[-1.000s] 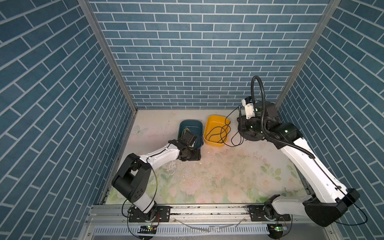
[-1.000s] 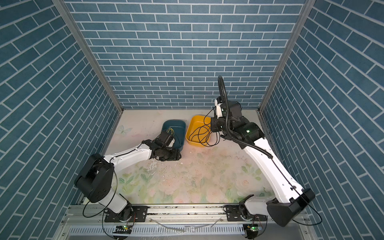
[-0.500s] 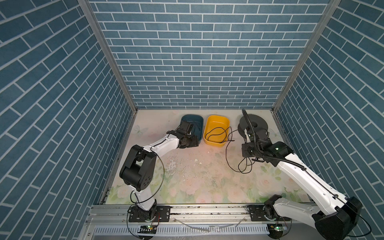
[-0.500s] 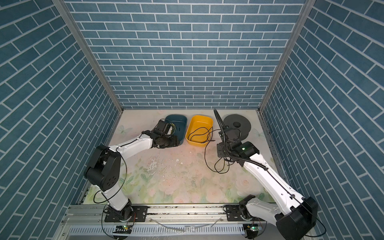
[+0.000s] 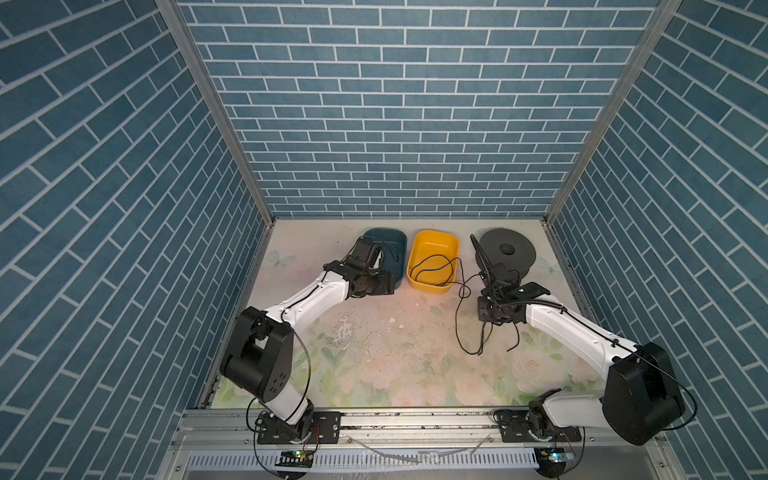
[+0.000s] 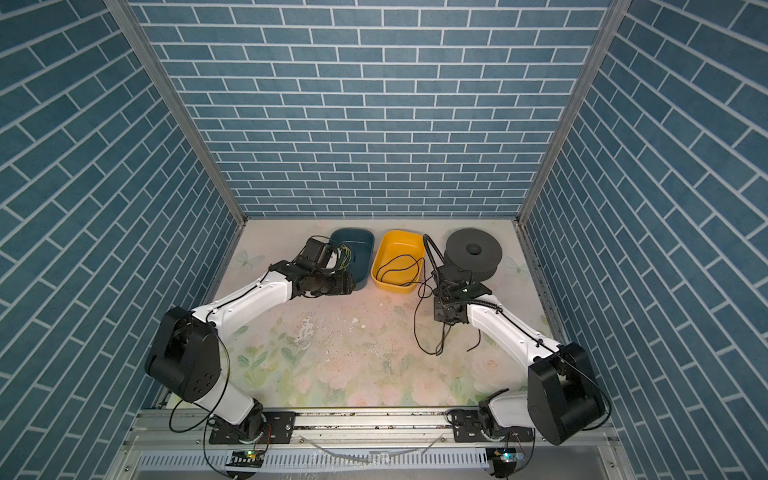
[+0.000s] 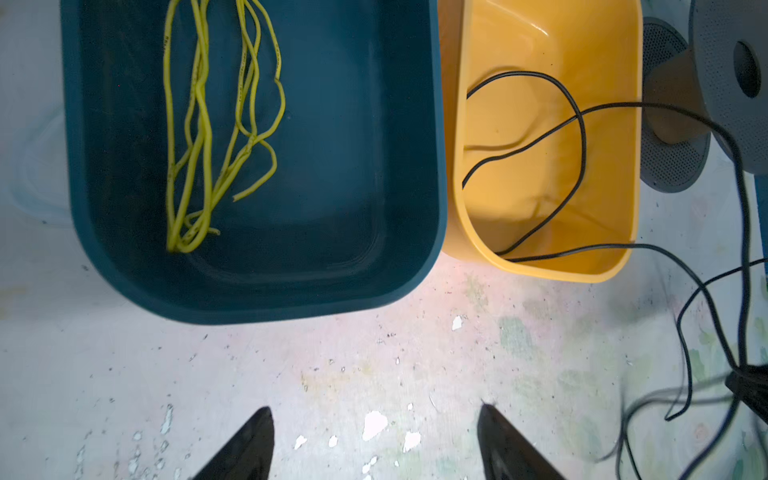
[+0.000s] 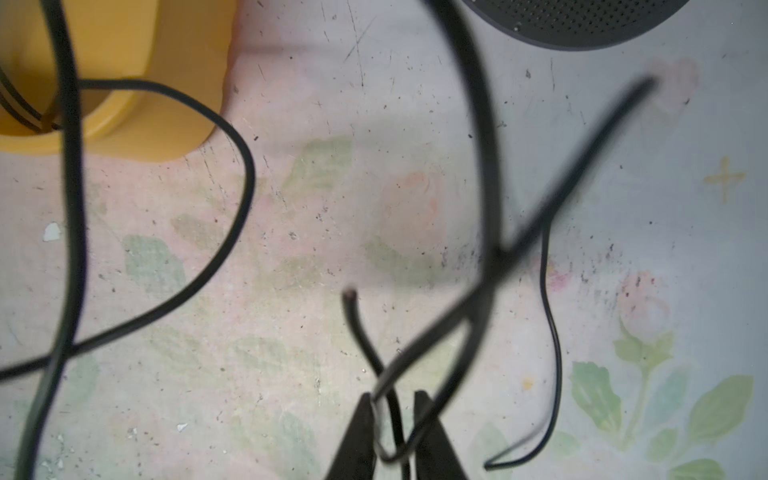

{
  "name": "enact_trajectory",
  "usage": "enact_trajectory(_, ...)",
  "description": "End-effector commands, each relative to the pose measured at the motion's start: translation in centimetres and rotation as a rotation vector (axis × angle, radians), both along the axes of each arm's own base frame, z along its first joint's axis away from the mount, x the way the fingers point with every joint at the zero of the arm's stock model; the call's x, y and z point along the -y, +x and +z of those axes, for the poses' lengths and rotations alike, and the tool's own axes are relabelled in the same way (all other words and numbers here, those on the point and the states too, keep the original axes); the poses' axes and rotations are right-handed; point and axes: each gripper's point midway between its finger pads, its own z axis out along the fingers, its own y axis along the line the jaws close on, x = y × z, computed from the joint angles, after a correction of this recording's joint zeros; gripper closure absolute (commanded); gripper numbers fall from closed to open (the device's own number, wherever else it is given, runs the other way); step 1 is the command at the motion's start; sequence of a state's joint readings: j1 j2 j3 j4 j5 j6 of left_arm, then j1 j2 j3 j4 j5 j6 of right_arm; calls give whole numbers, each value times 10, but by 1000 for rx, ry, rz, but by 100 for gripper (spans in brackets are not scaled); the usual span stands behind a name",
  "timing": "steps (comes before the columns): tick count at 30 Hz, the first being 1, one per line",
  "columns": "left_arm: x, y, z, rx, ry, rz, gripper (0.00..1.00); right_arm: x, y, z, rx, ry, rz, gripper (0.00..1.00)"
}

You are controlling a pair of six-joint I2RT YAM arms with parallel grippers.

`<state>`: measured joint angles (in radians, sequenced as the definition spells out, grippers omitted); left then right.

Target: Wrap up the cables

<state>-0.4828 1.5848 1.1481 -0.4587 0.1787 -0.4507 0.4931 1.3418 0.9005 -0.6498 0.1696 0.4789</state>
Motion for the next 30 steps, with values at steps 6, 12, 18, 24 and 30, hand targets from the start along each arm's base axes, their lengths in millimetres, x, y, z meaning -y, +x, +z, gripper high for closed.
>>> enact_trajectory(6, -15, -30, -3, -53, 56, -61, 22, -23, 7, 37, 101, 177, 23, 35)
enact_trajectory(12, -14, -37, -2, -48, 15, -46, 22, -41, 21, 51, 142, 257, 47, 18)
enact_trajectory(18, -9, -41, -8, -67, -6, -47, 22, -50, 36, 46, 140, 276, 25, 17)
enact_trajectory(24, -7, -43, -8, -76, -5, -52, 23, -34, 48, 47, 150, 172, 1, 23)
enact_trajectory(30, -7, -44, -3, -68, -9, -57, 23, -13, 40, 68, 135, 42, 8, 29)
